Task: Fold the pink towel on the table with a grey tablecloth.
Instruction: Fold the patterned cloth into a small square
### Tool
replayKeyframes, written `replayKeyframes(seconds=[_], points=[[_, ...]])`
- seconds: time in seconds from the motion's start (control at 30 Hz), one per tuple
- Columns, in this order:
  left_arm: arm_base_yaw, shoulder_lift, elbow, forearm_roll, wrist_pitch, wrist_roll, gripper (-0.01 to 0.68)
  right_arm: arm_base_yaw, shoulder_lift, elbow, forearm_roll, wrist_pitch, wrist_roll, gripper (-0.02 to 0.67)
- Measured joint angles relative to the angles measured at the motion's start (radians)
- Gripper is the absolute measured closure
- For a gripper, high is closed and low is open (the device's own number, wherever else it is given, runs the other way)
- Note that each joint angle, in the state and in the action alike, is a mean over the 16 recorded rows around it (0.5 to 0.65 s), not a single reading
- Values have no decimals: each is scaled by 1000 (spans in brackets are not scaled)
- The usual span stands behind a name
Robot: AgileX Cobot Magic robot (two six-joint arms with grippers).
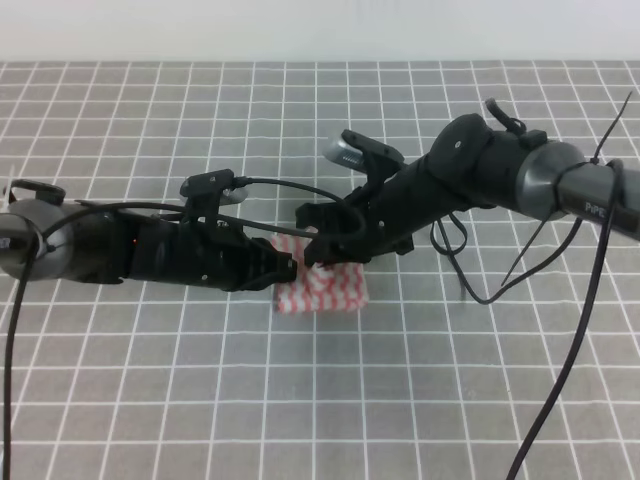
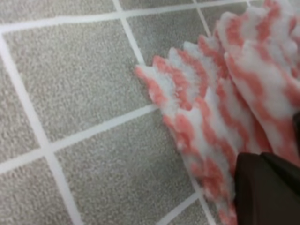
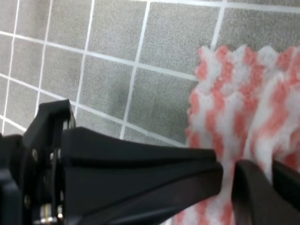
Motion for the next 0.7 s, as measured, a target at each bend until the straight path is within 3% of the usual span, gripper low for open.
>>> replayKeyframes(seconds=[0.37,0.7], points=[[26,-47,0,16,-4,4,676,0,4,0,3,-11,-3,645],[81,-90,0,24,-14,3,677,0,4,0,31,-4,-20,492]])
